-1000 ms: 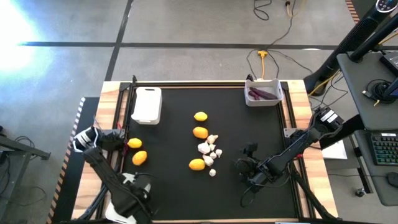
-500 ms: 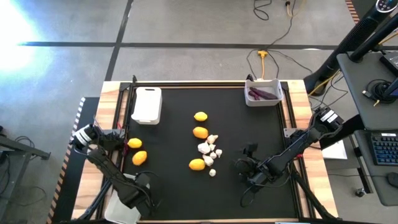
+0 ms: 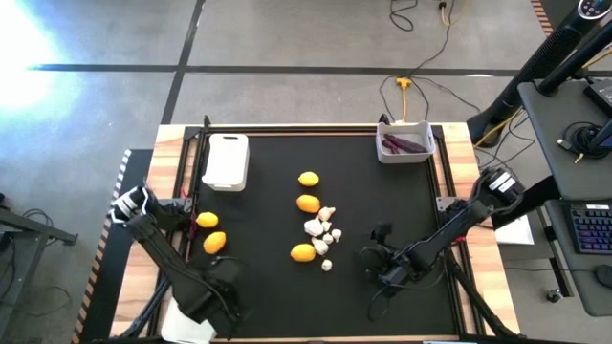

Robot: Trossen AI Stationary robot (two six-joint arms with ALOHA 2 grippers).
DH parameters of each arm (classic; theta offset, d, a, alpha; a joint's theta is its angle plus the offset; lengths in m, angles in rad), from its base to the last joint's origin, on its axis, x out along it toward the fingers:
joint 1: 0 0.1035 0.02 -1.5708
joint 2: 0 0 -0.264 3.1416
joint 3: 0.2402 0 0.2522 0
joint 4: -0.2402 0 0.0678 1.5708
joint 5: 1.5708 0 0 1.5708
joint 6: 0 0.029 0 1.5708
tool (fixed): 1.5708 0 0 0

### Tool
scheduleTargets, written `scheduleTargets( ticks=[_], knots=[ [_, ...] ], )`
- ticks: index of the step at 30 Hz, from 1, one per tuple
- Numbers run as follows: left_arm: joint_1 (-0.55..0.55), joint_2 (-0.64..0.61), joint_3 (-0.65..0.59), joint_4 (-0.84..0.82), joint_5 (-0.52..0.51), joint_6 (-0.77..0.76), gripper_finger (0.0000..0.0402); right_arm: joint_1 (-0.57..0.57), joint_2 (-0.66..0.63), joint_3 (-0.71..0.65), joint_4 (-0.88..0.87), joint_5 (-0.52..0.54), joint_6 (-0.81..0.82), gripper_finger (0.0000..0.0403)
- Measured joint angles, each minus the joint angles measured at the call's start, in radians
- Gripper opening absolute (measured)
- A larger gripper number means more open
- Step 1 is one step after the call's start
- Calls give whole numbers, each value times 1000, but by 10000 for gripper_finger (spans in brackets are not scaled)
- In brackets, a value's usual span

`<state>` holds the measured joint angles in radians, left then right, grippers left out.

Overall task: Sort produce into baskets
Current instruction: Put the small garlic into the bottom white bin

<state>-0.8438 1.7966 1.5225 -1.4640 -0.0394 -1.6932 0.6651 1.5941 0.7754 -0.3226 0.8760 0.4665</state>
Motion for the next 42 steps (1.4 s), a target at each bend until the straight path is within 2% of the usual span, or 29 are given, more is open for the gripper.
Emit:
scheduleTargets(
  ticks=[3,5,9,14,18,25,32,42],
  knots=[
    [41,-1,46,90,-305,107,263,0,11,0,51,-40,-47,264],
    [87,0,50,199,-392,225,263,0,11,0,108,-46,-81,271],
    [179,29,47,416,-479,504,262,0,-1,0,174,-52,-135,283],
    [294,100,46,671,-494,809,262,1,-3,0,171,-67,-146,291],
    [353,171,46,806,-495,938,262,7,-13,0,158,-68,-152,292],
    [384,298,46,839,-494,948,262,18,-43,0,112,-68,-137,287],
    [382,381,49,957,-494,995,260,18,-48,0,110,-68,-126,275],
    [384,435,50,1018,-472,1003,201,18,-48,0,101,-68,-126,262]
  ],
)
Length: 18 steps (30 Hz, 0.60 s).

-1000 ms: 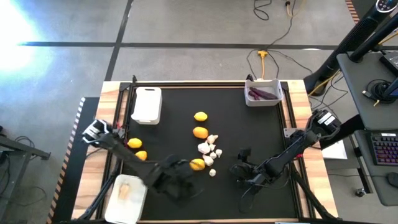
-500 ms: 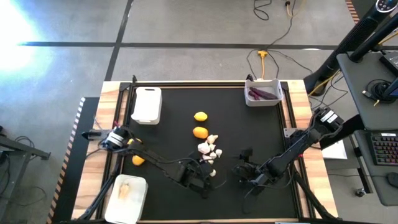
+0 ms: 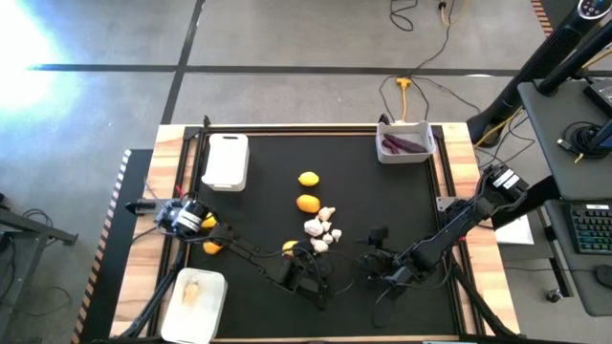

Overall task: Sort produce into baskets
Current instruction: Put the small garlic into the bottom white bin

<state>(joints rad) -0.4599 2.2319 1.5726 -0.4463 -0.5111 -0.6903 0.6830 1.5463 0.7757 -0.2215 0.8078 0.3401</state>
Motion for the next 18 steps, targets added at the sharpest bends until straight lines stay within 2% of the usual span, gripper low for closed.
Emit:
scheduleTargets(
  ticks=[7,18],
  knots=[
    [1,33,0,103,-6,17,155,0,0,0,-6,0,8,256],
    [2,36,0,114,-29,-36,83,0,0,0,-7,0,8,252]
  ],
)
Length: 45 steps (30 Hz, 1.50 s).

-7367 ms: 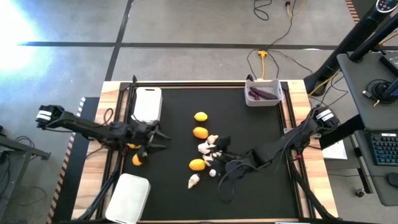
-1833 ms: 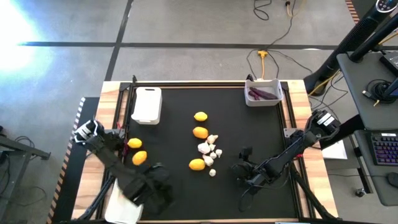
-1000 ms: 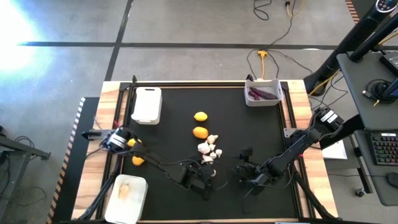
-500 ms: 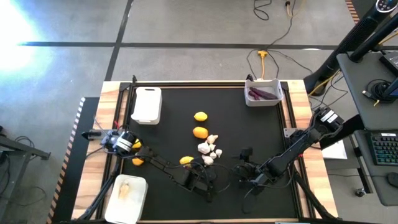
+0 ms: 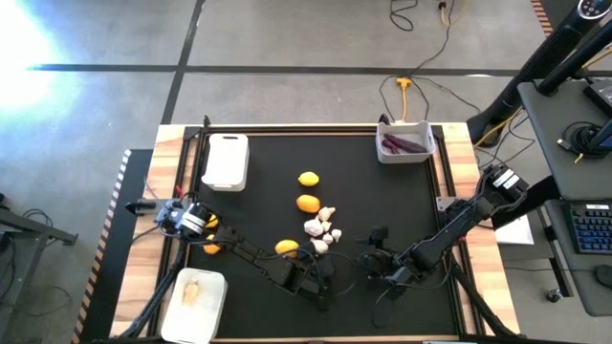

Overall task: Sort produce into baskets
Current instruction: Put the small garlic into the bottom white bin

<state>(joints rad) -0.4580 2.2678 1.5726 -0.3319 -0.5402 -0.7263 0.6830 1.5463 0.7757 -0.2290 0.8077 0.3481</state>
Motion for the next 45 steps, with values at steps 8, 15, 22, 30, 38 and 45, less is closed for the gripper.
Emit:
scheduleTargets(
  ticks=[8,15,22,30,38,45],
  knots=[
    [-51,-108,40,-199,100,-116,64,0,6,-2,-3,-8,21,254],
    [-175,-210,245,-924,202,-378,66,0,7,-13,-1,-11,45,249],
    [-331,-287,223,-1194,377,-722,66,-1,8,-15,0,-4,45,250],
    [-476,-420,-41,-1164,505,-1115,66,0,8,-15,8,-4,45,248],
    [-486,-488,-319,-848,663,-1216,68,0,9,-15,7,-4,46,249],
    [-476,-487,-459,-815,787,-1247,88,0,9,-15,6,-4,45,249]
  ],
)
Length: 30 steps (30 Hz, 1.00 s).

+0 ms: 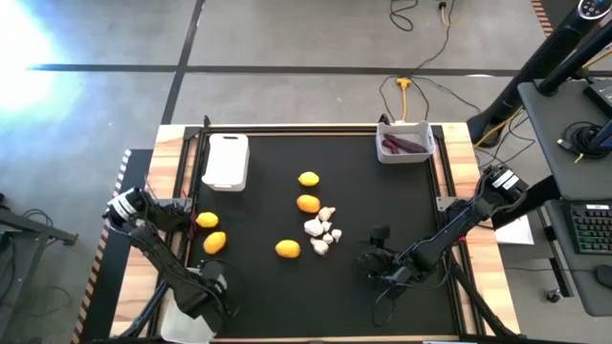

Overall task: Sort produce into baskets
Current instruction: Put the small garlic into the bottom white bin, then put the big garlic into the bottom white bin

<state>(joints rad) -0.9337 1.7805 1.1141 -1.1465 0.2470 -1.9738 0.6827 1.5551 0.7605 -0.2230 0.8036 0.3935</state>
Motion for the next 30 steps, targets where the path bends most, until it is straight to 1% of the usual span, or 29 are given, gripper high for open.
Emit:
scheduleTargets(
  ticks=[4,7,11,13,14,15,16,17,20,21,22,24,28,30],
  knots=[
    [0,-1,9,-2,8,2,126,0,0,0,-3,0,0,249],
    [2,-12,49,-39,8,3,165,0,0,0,-3,0,0,249],
    [7,-26,152,-166,8,15,208,0,0,0,-3,0,0,249],
    [14,-32,224,-279,0,16,220,0,0,0,-3,0,0,249],
    [17,-32,262,-343,-20,14,223,0,0,0,-3,0,0,249],
    [21,-32,300,-399,-56,7,224,0,0,0,-3,0,0,249],
    [26,-32,335,-434,-118,-4,225,0,0,0,-3,0,0,249],
    [33,-37,363,-429,-214,-7,225,0,0,0,-3,0,0,249],
    [59,-49,411,-379,-574,25,221,0,0,0,-3,0,0,249],
    [73,-50,425,-357,-668,53,218,0,0,0,-3,0,0,249],
    [88,-50,435,-332,-740,94,216,0,0,0,-3,0,0,249],
    [126,-46,440,-270,-834,196,212,0,0,0,0,0,0,249],
    [229,-12,415,-78,-917,438,207,0,0,0,0,-1,0,249],
    [280,18,398,67,-955,604,206,0,0,0,-2,-3,0,249]
  ],
)
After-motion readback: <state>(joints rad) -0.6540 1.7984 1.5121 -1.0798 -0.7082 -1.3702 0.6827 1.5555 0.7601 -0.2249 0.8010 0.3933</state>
